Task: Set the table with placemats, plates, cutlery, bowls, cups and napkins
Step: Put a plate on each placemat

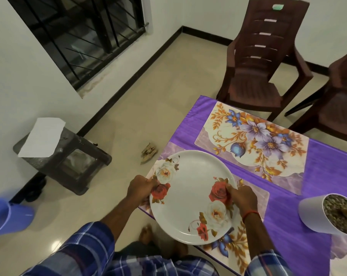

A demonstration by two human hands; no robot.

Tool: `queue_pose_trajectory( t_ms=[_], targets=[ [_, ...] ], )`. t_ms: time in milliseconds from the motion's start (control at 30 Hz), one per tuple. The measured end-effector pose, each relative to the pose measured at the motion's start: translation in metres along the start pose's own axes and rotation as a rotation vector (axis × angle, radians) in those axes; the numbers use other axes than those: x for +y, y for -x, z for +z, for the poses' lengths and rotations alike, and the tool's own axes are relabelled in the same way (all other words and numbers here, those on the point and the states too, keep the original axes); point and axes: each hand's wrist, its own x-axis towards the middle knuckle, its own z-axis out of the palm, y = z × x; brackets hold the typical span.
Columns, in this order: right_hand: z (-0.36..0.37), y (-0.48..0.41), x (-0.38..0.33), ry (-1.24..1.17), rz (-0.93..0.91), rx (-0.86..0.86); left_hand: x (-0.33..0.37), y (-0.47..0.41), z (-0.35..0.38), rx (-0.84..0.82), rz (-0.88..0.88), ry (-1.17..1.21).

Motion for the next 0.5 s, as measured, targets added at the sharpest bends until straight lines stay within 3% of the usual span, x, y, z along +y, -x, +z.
queue_pose_trajectory(
  t_ms=[267, 500],
  targets=[
    [-0.003, 0.016, -0.021, -0.089, -0.012, 0.052, 0.010, -0.006, -0.018, -0.043, 0.034, 0.066],
    [0.029, 0.054, -0.080, -0.184, -0.084, 0.173, 0.006, -0.021, -0.096, -0.199, 0.032, 0.331]
  ],
)
